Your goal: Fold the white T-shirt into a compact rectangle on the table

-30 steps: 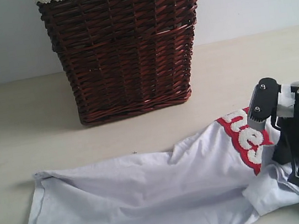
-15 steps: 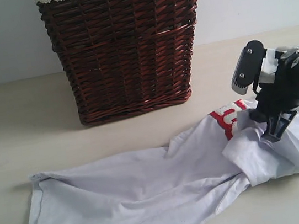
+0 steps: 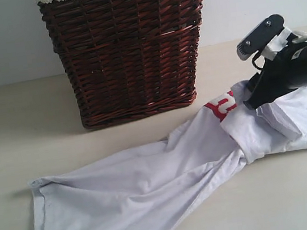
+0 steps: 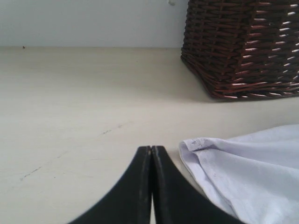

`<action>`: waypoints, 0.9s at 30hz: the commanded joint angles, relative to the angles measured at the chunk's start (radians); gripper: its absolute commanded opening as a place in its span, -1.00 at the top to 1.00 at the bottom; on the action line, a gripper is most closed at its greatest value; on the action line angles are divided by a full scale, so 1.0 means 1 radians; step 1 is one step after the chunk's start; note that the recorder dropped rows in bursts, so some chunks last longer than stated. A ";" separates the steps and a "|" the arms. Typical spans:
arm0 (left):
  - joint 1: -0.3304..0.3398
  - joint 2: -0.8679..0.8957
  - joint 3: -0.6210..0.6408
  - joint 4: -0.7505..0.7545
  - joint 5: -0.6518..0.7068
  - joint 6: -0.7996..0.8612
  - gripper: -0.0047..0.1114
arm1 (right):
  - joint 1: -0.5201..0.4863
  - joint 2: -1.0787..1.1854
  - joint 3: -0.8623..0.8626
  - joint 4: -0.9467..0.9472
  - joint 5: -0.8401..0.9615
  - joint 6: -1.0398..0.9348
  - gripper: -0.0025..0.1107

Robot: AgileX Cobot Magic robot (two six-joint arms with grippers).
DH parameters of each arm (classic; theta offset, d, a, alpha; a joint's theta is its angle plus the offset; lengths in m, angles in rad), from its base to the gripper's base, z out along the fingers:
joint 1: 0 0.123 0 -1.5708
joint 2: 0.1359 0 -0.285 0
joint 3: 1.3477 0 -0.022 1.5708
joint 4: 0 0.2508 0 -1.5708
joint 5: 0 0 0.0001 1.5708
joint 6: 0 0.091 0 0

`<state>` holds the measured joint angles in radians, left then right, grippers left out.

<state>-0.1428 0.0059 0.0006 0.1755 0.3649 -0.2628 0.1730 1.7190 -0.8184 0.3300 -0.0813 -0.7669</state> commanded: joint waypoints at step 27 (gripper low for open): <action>-0.006 -0.006 -0.001 -0.005 -0.008 -0.001 0.91 | 0.000 -0.074 0.033 -0.143 0.526 -0.095 -0.18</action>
<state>-0.1428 0.0059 0.0006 0.1755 0.3649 -0.2628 0.1730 1.6111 -0.8038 0.2068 0.4369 -0.8542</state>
